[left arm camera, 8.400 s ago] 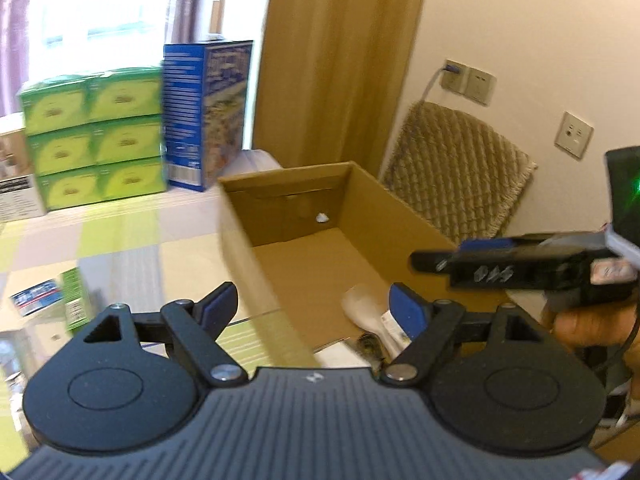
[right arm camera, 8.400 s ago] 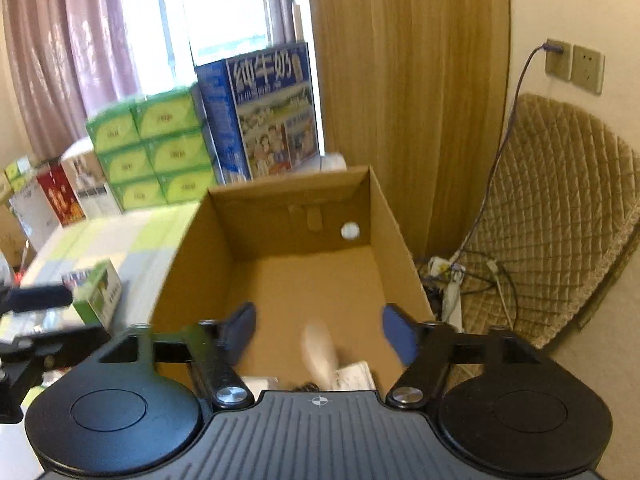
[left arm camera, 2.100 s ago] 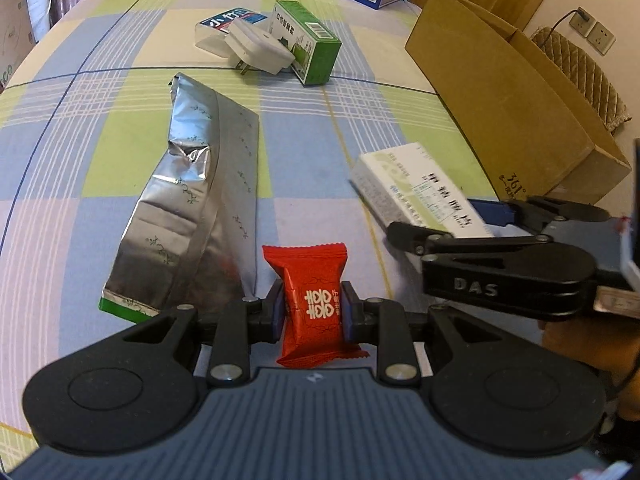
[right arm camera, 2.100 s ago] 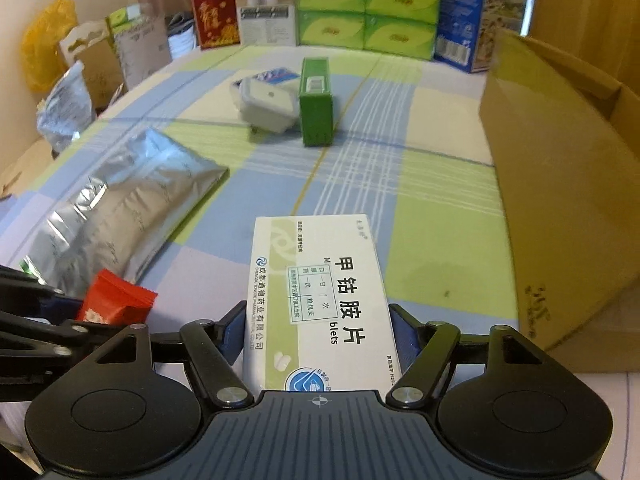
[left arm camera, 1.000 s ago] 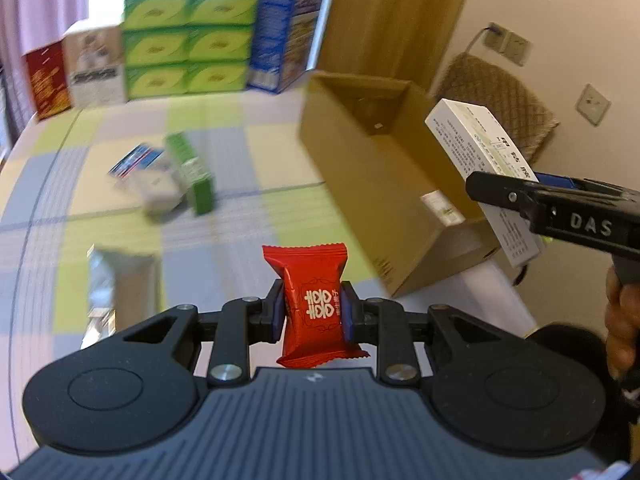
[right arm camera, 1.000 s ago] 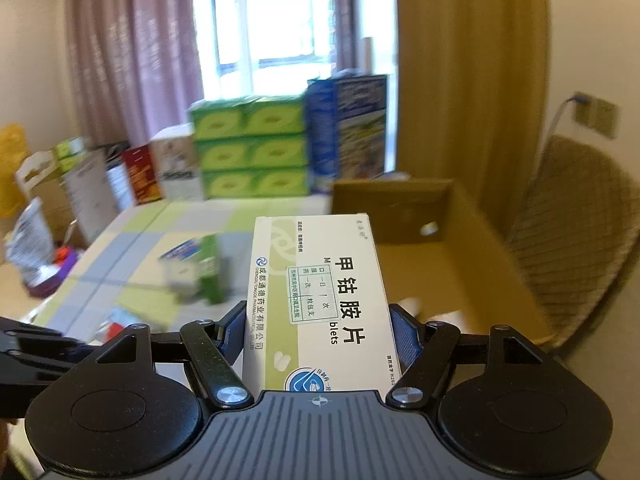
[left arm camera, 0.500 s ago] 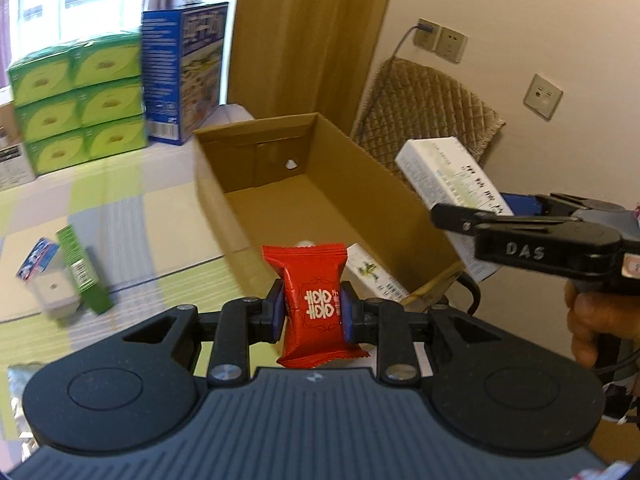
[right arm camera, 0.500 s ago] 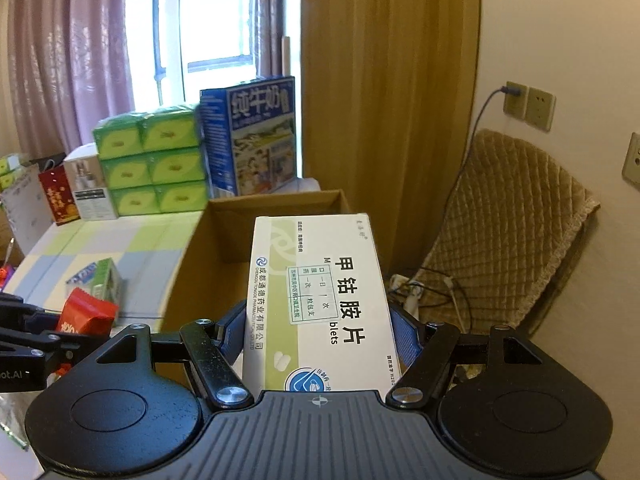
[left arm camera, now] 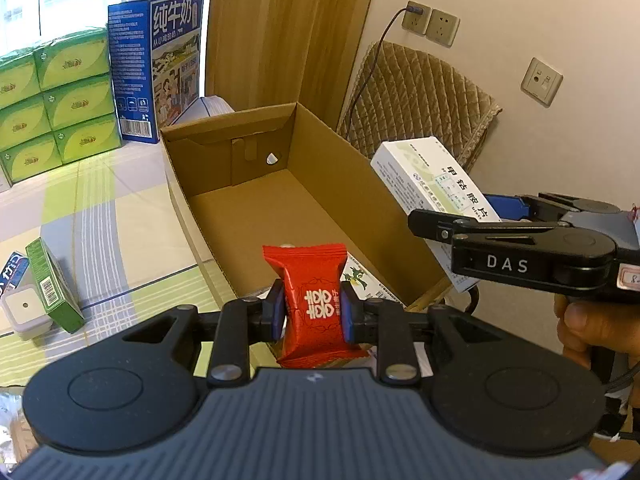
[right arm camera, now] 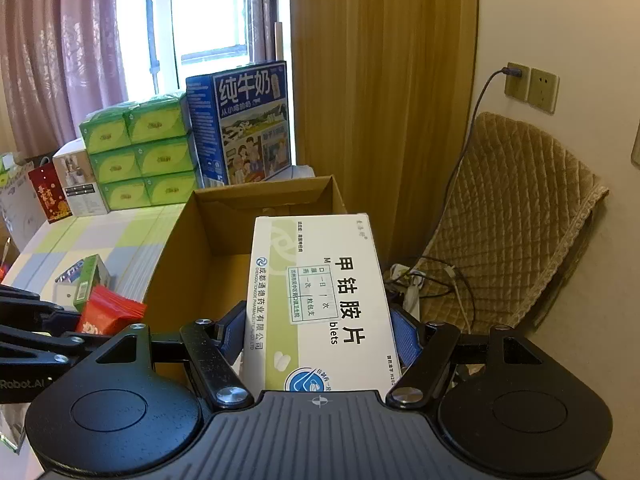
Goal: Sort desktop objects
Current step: 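Carry the red candy and white medicine box over the cardboard box, then open both tools to drop the candy and medicine box into the box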
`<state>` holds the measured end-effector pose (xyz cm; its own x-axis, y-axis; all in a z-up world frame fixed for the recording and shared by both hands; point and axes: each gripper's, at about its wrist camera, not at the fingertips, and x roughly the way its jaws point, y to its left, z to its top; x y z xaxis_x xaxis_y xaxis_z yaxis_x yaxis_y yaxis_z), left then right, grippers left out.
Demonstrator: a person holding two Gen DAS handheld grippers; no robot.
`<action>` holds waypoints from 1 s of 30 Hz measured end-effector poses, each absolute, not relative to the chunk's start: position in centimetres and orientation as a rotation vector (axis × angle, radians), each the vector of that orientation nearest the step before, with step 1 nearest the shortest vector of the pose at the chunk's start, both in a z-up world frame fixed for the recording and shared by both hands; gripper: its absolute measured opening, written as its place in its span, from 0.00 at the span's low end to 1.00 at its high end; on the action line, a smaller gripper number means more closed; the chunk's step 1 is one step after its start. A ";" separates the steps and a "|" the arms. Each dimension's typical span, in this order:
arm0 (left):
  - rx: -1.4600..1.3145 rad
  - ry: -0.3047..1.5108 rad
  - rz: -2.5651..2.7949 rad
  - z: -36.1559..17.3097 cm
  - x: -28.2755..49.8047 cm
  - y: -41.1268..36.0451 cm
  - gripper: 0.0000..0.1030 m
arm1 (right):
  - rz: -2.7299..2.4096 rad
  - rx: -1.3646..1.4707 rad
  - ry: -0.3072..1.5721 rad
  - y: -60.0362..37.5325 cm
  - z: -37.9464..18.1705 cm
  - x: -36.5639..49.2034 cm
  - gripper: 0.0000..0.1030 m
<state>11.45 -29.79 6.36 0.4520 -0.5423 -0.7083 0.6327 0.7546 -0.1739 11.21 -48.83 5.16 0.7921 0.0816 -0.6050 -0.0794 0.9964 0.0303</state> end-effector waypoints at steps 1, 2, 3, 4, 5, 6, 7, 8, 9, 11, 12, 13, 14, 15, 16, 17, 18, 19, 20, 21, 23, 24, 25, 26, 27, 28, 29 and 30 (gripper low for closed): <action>0.122 0.830 -0.728 6.3 11.5 -29.9 0.22 | 0.086 0.006 0.652 -48.9 5.1 11.3 0.67; 0.123 0.831 -0.728 6.2 11.6 -29.9 0.22 | 0.086 0.008 0.653 -48.9 5.1 11.4 0.67; 0.123 0.832 -0.728 6.1 11.7 -30.0 0.22 | 0.086 0.009 0.654 -48.9 5.1 11.5 0.67; 0.122 0.834 -0.727 6.0 11.9 -30.0 0.22 | 0.086 0.010 0.656 -49.0 5.0 11.6 0.67; 0.121 0.835 -0.725 6.0 12.0 -30.1 0.22 | 0.086 0.010 0.657 -49.0 5.0 11.7 0.67; 0.119 0.836 -0.724 5.9 12.0 -30.2 0.22 | 0.088 0.009 0.658 -49.0 4.9 11.8 0.67; 0.117 0.838 -0.722 5.8 12.1 -30.3 0.22 | 0.088 0.010 0.659 -49.0 4.9 11.9 0.67; 0.116 0.839 -0.721 5.8 12.2 -30.5 0.22 | 0.089 0.011 0.660 -49.0 4.8 12.0 0.67; 0.117 0.840 -0.720 5.7 12.3 -30.6 0.22 | 0.089 0.012 0.660 -49.1 4.8 12.2 0.67; 0.116 0.841 -0.719 5.5 12.5 -30.8 0.22 | 0.087 0.014 0.662 -49.1 4.7 12.4 0.67; 0.115 0.843 -0.719 5.4 12.6 -30.9 0.22 | 0.086 0.015 0.665 -49.2 4.6 12.5 0.67; 0.114 0.844 -0.719 5.3 12.8 -31.0 0.22 | 0.085 0.014 0.666 -49.2 4.6 12.6 0.67; 0.112 0.846 -0.719 5.2 12.9 -31.0 0.22 | 0.084 0.013 0.667 -49.2 4.5 12.8 0.67; 0.111 0.849 -0.718 5.1 13.0 -31.1 0.22 | 0.083 0.014 0.667 -49.2 4.5 12.8 0.67; 0.110 0.852 -0.719 5.0 13.2 -31.1 0.22 | 0.083 0.014 0.667 -49.2 4.5 12.9 0.67; 0.109 0.854 -0.719 4.9 13.3 -31.2 0.22 | 0.083 0.014 0.666 -49.2 4.5 12.9 0.67; 0.111 0.854 -0.721 4.8 13.5 -31.3 0.22 | 0.082 0.015 0.667 -49.2 4.5 13.0 0.67; 0.118 0.850 -0.719 4.7 13.6 -31.5 0.26 | 0.081 0.014 0.668 -49.2 4.4 13.1 0.67; 0.125 0.849 -0.715 4.5 13.7 -31.7 0.38 | 0.081 0.014 0.670 -49.1 4.4 13.3 0.67; 0.130 0.848 -0.709 4.4 14.0 -31.7 0.41 | 0.081 0.014 0.671 -49.1 4.3 13.4 0.67; 0.127 0.842 -0.708 4.4 14.3 -31.5 0.41 | 0.083 0.017 0.673 -49.0 4.2 13.6 0.67; 0.123 0.838 -0.703 4.5 14.3 -31.2 0.41 | 0.084 0.019 0.672 -48.9 4.2 13.6 0.67; 0.120 0.834 -0.699 4.6 14.3 -31.0 0.41 | 0.085 0.020 0.672 -48.9 4.2 13.7 0.67; 0.114 0.831 -0.695 4.7 14.3 -30.7 0.41 | 0.086 0.022 0.673 -48.8 4.1 13.7 0.67; 0.104 0.829 -0.691 4.7 14.3 -30.3 0.41 | 0.088 0.025 0.676 -48.8 4.0 13.8 0.67; 0.094 0.826 -0.688 4.9 14.3 -29.9 0.41 | 0.089 0.028 0.679 -48.7 3.9 13.9 0.67; 0.087 0.822 -0.684 5.0 14.2 -29.6 0.41 | 0.091 0.031 0.682 -48.7 3.8 14.0 0.67; 0.082 0.817 -0.680 5.1 14.1 -29.2 0.41 | 0.091 0.036 0.684 -48.5 3.8 14.1 0.67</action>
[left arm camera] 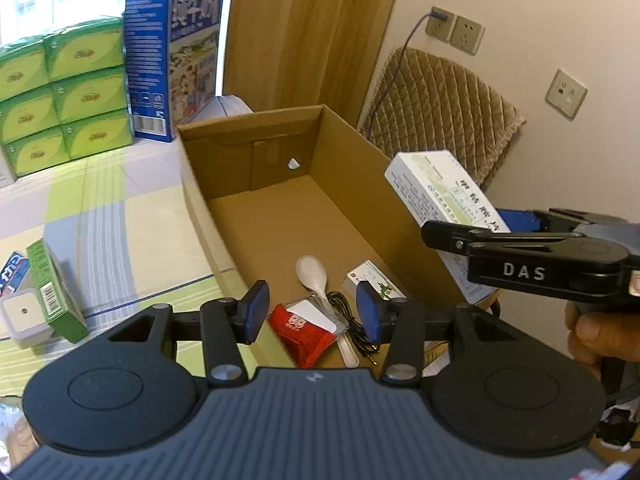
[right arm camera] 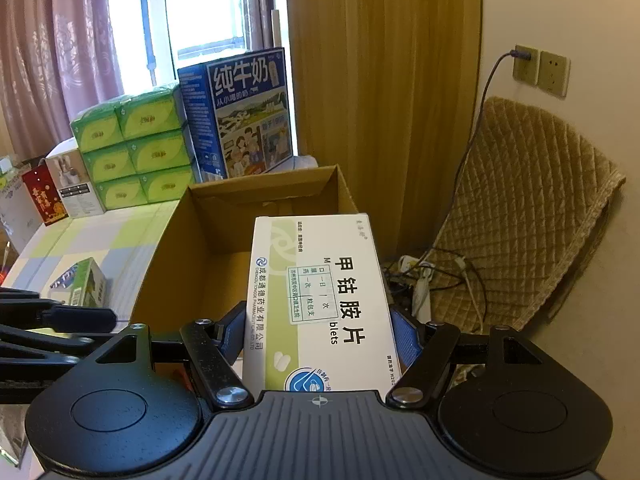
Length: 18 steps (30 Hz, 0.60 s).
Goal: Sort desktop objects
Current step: 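Open both tools to drop the candy and medicine box into the box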
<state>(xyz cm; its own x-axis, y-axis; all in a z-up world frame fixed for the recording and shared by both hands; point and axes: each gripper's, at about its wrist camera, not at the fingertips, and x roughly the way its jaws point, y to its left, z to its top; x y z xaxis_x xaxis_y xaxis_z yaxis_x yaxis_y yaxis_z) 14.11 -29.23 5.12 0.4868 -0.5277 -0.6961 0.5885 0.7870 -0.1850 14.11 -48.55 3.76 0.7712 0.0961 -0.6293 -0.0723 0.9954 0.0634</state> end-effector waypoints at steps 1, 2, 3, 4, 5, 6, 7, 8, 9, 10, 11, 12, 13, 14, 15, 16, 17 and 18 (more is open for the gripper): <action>0.077 0.812 -0.674 5.3 14.0 -28.9 0.41 | 0.093 0.044 0.686 -48.4 3.7 14.2 0.67; 0.069 0.809 -0.669 5.4 14.0 -28.6 0.41 | 0.094 0.056 0.689 -48.3 3.6 14.4 0.67; 0.057 0.808 -0.664 5.5 13.9 -28.2 0.41 | 0.097 0.069 0.689 -48.3 3.6 14.7 0.67; 0.042 0.808 -0.659 5.6 13.9 -27.7 0.43 | 0.113 0.087 0.683 -48.1 3.7 14.9 0.67; 0.029 0.805 -0.656 5.8 13.8 -27.3 0.47 | 0.134 0.100 0.677 -48.0 3.8 15.3 0.71; 0.019 0.801 -0.650 5.9 13.7 -26.9 0.49 | 0.136 0.106 0.675 -47.8 4.0 15.6 0.75; 0.012 0.797 -0.645 6.1 13.5 -26.4 0.50 | 0.125 0.111 0.666 -47.7 4.2 15.7 0.80; 0.006 0.793 -0.642 6.2 13.3 -26.0 0.50 | 0.121 0.118 0.654 -47.7 4.4 15.6 0.81; -0.002 0.791 -0.635 6.4 13.1 -25.4 0.51 | 0.125 0.128 0.646 -47.6 4.7 15.5 0.82; -0.012 0.789 -0.625 6.5 12.9 -24.8 0.54 | 0.129 0.138 0.643 -47.6 4.8 15.3 0.82; -0.022 0.788 -0.615 6.5 12.7 -24.2 0.58 | 0.130 0.144 0.642 -47.6 4.9 15.0 0.83; -0.027 0.787 -0.607 6.6 12.5 -23.6 0.59 | 0.130 0.149 0.642 -47.6 4.9 14.6 0.84; -0.032 0.785 -0.599 6.6 12.1 -22.9 0.60 | 0.129 0.157 0.641 -47.6 4.9 14.1 0.85; -0.038 0.784 -0.589 6.7 11.8 -22.2 0.61 | 0.125 0.170 0.641 -47.8 4.9 13.6 0.85; -0.043 0.783 -0.578 6.7 11.5 -21.4 0.62 | 0.119 0.188 0.642 -47.9 4.9 13.0 0.87; -0.047 0.782 -0.564 6.7 11.2 -20.7 0.64 | 0.116 0.201 0.643 -48.0 4.9 12.4 0.88; -0.054 0.782 -0.548 6.7 10.8 -19.9 0.66 | 0.113 0.211 0.645 -47.9 4.8 11.7 0.89; -0.061 0.782 -0.536 6.7 10.5 -19.2 0.66 | 0.115 0.214 0.647 -47.6 4.8 11.1 0.89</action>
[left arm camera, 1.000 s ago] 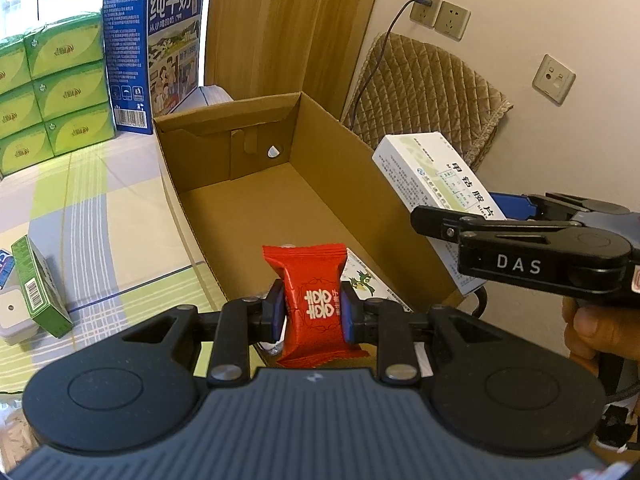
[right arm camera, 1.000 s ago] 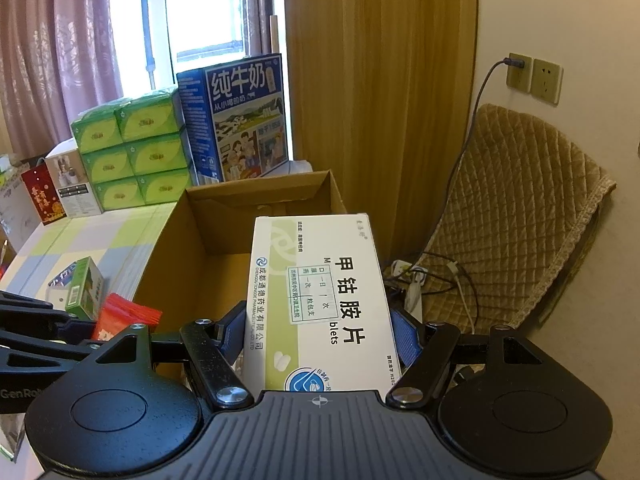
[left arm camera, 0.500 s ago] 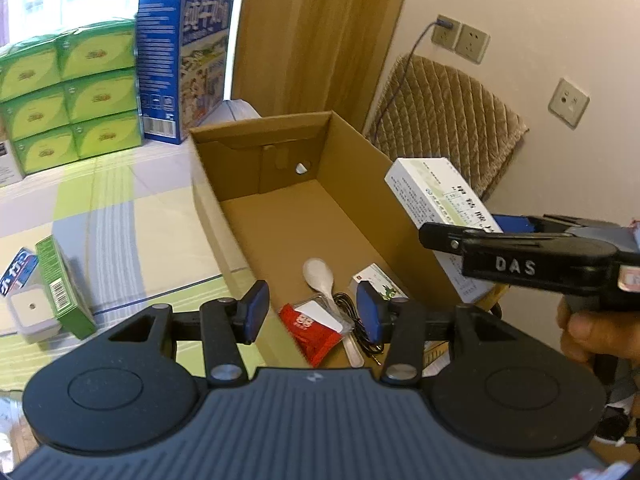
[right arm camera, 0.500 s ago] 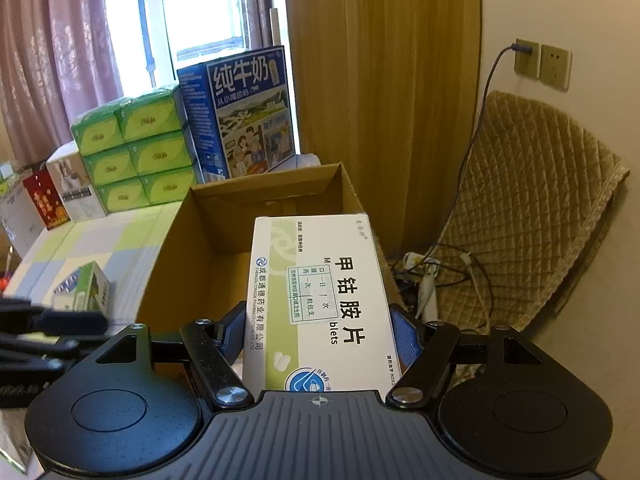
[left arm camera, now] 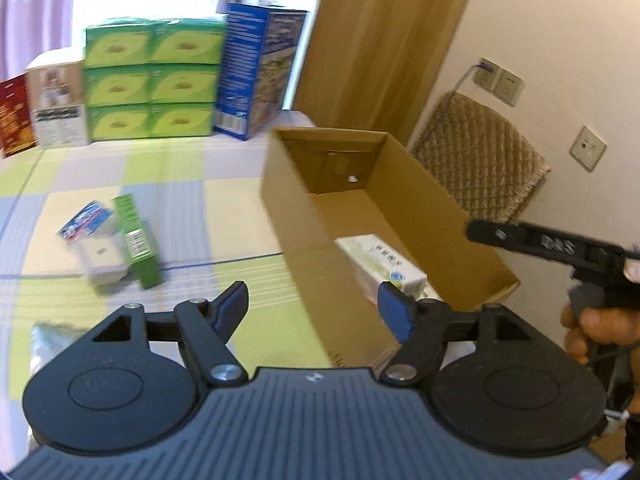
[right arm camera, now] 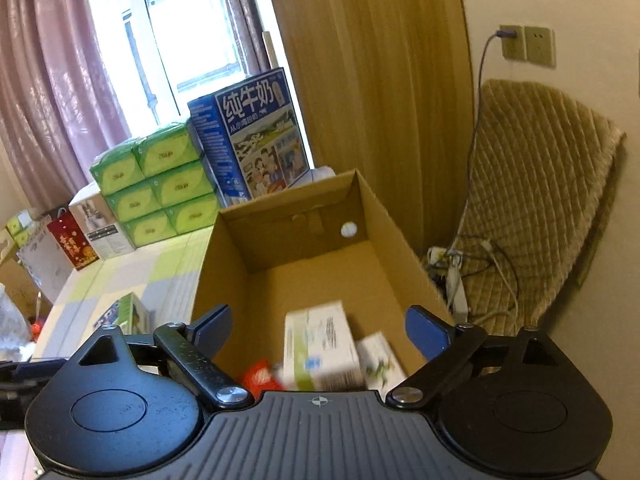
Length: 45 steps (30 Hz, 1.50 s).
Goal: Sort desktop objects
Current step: 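Open both tools to drop the candy and medicine box into the box, then return both tools over the table toward the foil bag and green box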
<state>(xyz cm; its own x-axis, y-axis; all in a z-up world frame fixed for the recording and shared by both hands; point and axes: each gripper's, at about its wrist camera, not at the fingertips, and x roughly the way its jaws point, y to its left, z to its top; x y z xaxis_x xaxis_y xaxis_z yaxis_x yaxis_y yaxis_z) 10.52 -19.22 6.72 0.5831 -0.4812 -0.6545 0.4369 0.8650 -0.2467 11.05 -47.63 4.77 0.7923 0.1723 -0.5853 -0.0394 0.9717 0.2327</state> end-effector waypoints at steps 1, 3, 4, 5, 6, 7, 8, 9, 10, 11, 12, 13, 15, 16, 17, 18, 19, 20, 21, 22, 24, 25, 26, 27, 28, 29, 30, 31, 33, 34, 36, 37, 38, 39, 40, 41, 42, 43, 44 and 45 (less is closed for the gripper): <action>-0.068 0.783 -0.525 6.7 10.2 -18.4 0.67 | 0.120 0.212 0.648 -47.3 4.8 10.3 0.89; -0.071 0.784 -0.502 6.7 9.4 -16.9 0.69 | 0.136 0.205 0.641 -46.3 4.9 8.7 0.90; -0.068 0.784 -0.488 6.7 9.0 -16.1 0.70 | 0.142 0.201 0.636 -45.8 5.0 8.0 0.91; -0.066 0.783 -0.474 6.6 8.5 -15.3 0.73 | 0.150 0.195 0.629 -45.2 5.1 7.2 0.92; -0.066 0.783 -0.463 6.5 8.0 -14.5 0.74 | 0.156 0.189 0.620 -44.5 5.2 6.5 0.92; -0.069 0.784 -0.448 6.4 7.5 -13.6 0.75 | 0.165 0.180 0.612 -43.8 5.3 5.8 0.93; -0.074 0.785 -0.432 6.4 7.0 -12.7 0.76 | 0.180 0.167 0.604 -43.0 5.4 5.1 0.93; -0.077 0.785 -0.413 6.2 6.5 -11.7 0.76 | 0.192 0.158 0.600 -42.3 5.5 4.5 0.93; -0.078 0.789 -0.397 6.1 6.2 -10.8 0.76 | 0.211 0.149 0.598 -41.5 5.5 3.8 0.94; -0.081 0.795 -0.378 5.9 5.7 -9.9 0.76 | 0.227 0.142 0.598 -40.8 5.5 3.4 0.95; -0.087 0.799 -0.358 5.7 5.3 -8.8 0.76 | 0.242 0.138 0.601 -40.0 5.5 2.9 0.95; -0.093 0.802 -0.342 5.6 4.9 -7.8 0.76 | 0.257 0.134 0.608 -39.3 5.3 2.5 0.95; -0.100 0.813 -0.308 5.2 4.1 -5.8 0.76 | 0.284 0.123 0.625 -37.9 4.9 1.9 0.96; -0.100 0.816 -0.291 5.0 3.7 -4.8 0.76 | 0.298 0.116 0.635 -37.2 4.6 1.7 0.96; -0.099 0.820 -0.276 4.9 3.4 -3.8 0.76 | 0.311 0.110 0.646 -36.6 4.3 1.4 0.96; -0.100 0.825 -0.263 4.7 3.0 -3.0 0.76 | 0.323 0.103 0.657 -35.9 3.9 1.2 0.96; -0.099 0.830 -0.250 4.6 2.8 -2.1 0.76 | 0.335 0.097 0.667 -35.3 3.5 0.9 0.96; -0.098 0.834 -0.239 4.5 2.6 -1.3 0.76 | 0.347 0.090 0.676 -34.7 3.2 0.7 0.96; -0.094 0.839 -0.229 4.5 2.6 -0.6 0.76 | 0.358 0.084 0.684 -34.2 2.9 0.5 0.96; -0.090 0.844 -0.222 4.4 2.5 -0.1 0.76 | 0.371 0.078 0.691 -33.6 2.6 0.4 0.96; -0.084 0.855 -0.220 4.3 2.5 0.8 0.76 | 0.387 0.063 0.703 -32.6 2.2 0.4 0.96; -0.081 0.857 -0.218 4.2 2.6 1.2 0.76 | 0.394 0.055 0.710 -32.2 2.0 0.4 0.96; -0.075 0.862 -0.218 4.1 2.7 1.4 0.76 | 0.401 0.047 0.717 -31.8 1.8 0.4 0.97; -0.068 0.871 -0.221 4.0 2.9 1.5 0.76 | 0.408 0.037 0.723 -31.4 1.6 0.4 0.97; -0.061 0.877 -0.221 3.9 3.2 1.6 0.76 | 0.416 0.028 0.729 -31.1 1.4 0.4 0.97; -0.056 0.884 -0.225 3.7 3.4 1.7 0.76 | 0.421 0.021 0.735 -30.9 1.2 0.5 0.97; -0.055 0.891 -0.233 3.5 3.6 1.8 0.76 | 0.427 0.014 0.743 -30.6 1.0 0.6 0.97; -0.054 0.897 -0.241 3.3 4.0 1.9 0.76 | 0.429 0.010 0.750 -30.5 0.8 0.7 0.97; -0.054 0.914 -0.258 2.9 4.9 1.8 0.75 | 0.431 0.003 0.763 -30.2 0.4 1.0 0.97; -0.054 0.926 -0.272 2.6 5.4 1.7 0.73 | 0.433 -0.003 0.769 -30.0 0.1 1.2 0.97; -0.057 0.950 -0.300 2.0 6.5 1.5 0.69 | 0.438 -0.012 0.774 -29.8 -0.2 1.7 0.97; -0.051 0.962 -0.312 1.7 7.1 1.3 0.67 | 0.442 -0.016 0.777 -29.6 -0.4 2.0 0.97; -0.043 0.972 -0.321 1.4 7.6 1.1 0.66 | 0.444 -0.019 0.779 -29.5 -0.5 2.2 0.97; -0.037 0.985 -0.328 1.0 8.3 0.9 0.65 | 0.445 -0.021 0.779 -29.3 -0.6 2.6 0.97; -0.032 0.997 -0.335 0.6 9.0 0.7 0.63 | 0.445 -0.024 0.781 -29.1 -0.8 2.9 0.97; -0.027 1.012 -0.341 0.1 9.7 0.5 0.61 | 0.447 -0.026 0.782 -28.9 -0.9 3.3 0.97; -0.025 1.025 -0.345 -0.3 10.3 0.4 0.61 | 0.450 -0.030 0.784 -28.7 -1.1 3.8 0.97; -0.017 1.039 -0.350 -0.7 10.9 0.2 0.58 | 0.452 -0.035 0.785 -28.5 -1.3 4.1 0.97; -0.005 1.053 -0.354 -1.2 11.5 0.0 0.57 | 0.454 -0.041 0.786 -28.3 -1.4 4.4 0.97; 0.005 1.063 -0.355 -1.6 12.0 -0.3 0.56 | 0.456 -0.047 0.789 -28.0 -1.7 4.8 0.97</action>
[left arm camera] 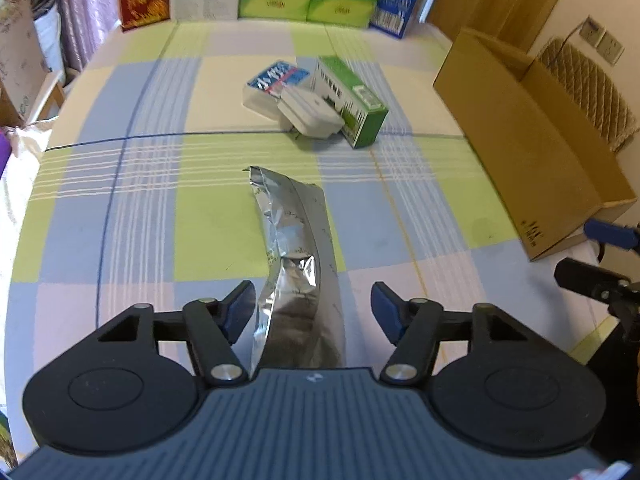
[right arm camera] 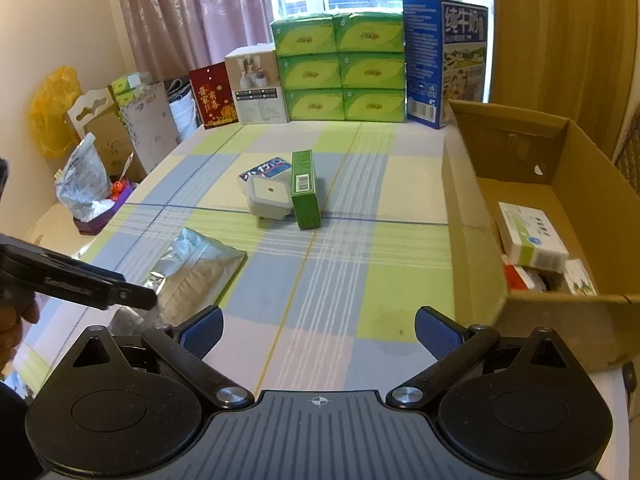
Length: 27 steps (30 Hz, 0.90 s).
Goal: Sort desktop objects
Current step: 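Return both tools over the table toward the foil bag and green box, then grasp the silver foil bag with the left tool while the right tool grasps the green box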
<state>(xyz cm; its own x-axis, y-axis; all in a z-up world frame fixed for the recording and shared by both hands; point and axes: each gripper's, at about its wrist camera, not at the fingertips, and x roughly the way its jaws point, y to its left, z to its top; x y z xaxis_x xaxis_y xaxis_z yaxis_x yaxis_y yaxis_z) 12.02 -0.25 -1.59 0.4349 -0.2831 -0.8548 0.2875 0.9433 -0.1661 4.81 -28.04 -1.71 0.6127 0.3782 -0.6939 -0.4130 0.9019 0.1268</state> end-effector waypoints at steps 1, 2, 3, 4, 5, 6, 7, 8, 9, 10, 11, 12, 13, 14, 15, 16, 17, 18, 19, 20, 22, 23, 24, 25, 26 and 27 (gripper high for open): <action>0.014 1.072 -0.353 -2.0 12.5 -0.5 0.53 | 0.458 -0.052 0.793 -27.9 -1.9 5.1 0.97; 0.023 1.083 -0.353 -2.5 12.9 -0.7 0.51 | 0.459 -0.056 0.798 -27.7 -2.2 5.5 0.97; 0.030 1.091 -0.358 -2.9 13.2 -0.9 0.51 | 0.460 -0.058 0.802 -27.6 -2.5 5.9 0.97; 0.038 1.101 -0.366 -3.4 13.6 -1.2 0.50 | 0.461 -0.058 0.808 -27.4 -2.8 6.3 0.97; 0.047 1.109 -0.369 -3.8 13.9 -1.5 0.50 | 0.462 -0.058 0.813 -27.3 -3.1 6.5 0.97; 0.066 1.111 -0.367 -4.2 14.2 -1.8 0.50 | 0.464 -0.059 0.820 -27.2 -3.4 6.8 0.97; 0.081 1.118 -0.368 -4.5 14.5 -2.0 0.50 | 0.465 -0.062 0.825 -27.1 -3.6 7.1 0.97; 0.085 1.126 -0.373 -4.7 14.8 -2.1 0.50 | 0.465 -0.065 0.831 -26.9 -3.9 7.4 0.97; 0.087 1.134 -0.377 -5.0 15.1 -2.2 0.50 | 0.467 -0.067 0.836 -26.8 -4.2 7.7 0.97; 0.101 1.142 -0.377 -5.2 15.4 -2.4 0.50 | 0.469 -0.069 0.840 -26.6 -4.4 8.0 0.97; 0.118 1.148 -0.376 -5.6 15.6 -2.6 0.49 | 0.471 -0.072 0.842 -26.5 -4.6 8.2 0.97; 0.127 1.154 -0.374 -5.8 15.9 -2.8 0.48 | 0.472 -0.075 0.845 -26.3 -4.8 8.4 0.97; 0.133 1.164 -0.373 -6.2 16.0 -2.9 0.46 | 0.473 -0.076 0.848 -26.2 -5.0 8.6 0.97; 0.130 1.169 -0.375 -6.5 16.2 -3.0 0.45 | 0.473 -0.077 0.850 -26.1 -5.2 8.9 0.97; 0.129 1.172 -0.376 -6.7 16.3 -3.0 0.44 | 0.473 -0.079 0.852 -26.0 -5.3 9.1 0.97; 0.127 1.172 -0.381 -6.8 16.3 -3.1 0.41 | 0.473 -0.083 0.854 -25.9 -5.5 9.3 0.97; 0.125 1.169 -0.383 -6.8 16.2 -3.0 0.38 | 0.474 -0.085 0.854 -25.8 -5.6 9.5 0.97; 0.124 1.164 -0.385 -6.8 16.3 -3.0 0.36 | 0.476 -0.088 0.854 -25.7 -5.6 9.8 0.97; 0.121 1.156 -0.387 -6.7 16.3 -2.9 0.34 | 0.477 -0.091 0.854 -25.5 -5.7 10.0 0.97; 0.115 1.150 -0.385 -6.6 16.5 -2.7 0.32 | 0.479 -0.094 0.851 -25.4 -5.8 10.2 0.96; 0.100 1.137 -0.370 -6.3 17.1 -2.2 0.31 | 0.488 -0.103 0.846 -25.0 -5.7 10.8 0.96; 0.098 1.132 -0.359 -6.2 17.6 -2.0 0.31 | 0.493 -0.108 0.841 -24.7 -5.7 11.1 0.96; 0.095 1.126 -0.349 -6.0 18.0 -1.7 0.31 | 0.500 -0.114 0.836 -24.5 -5.6 11.4 0.96; 0.089 1.119 -0.340 -5.9 18.4 -1.4 0.31 | 0.508 -0.119 0.831 -24.2 -5.5 11.8 0.96; 0.076 1.114 -0.333 -5.8 18.9 -1.1 0.31 | 0.515 -0.124 0.823 -23.9 -5.4 12.3 0.96; 0.061 1.108 -0.327 -5.7 19.4 -0.8 0.31 | 0.519 -0.132 0.817 -23.6 -5.4 12.7 0.96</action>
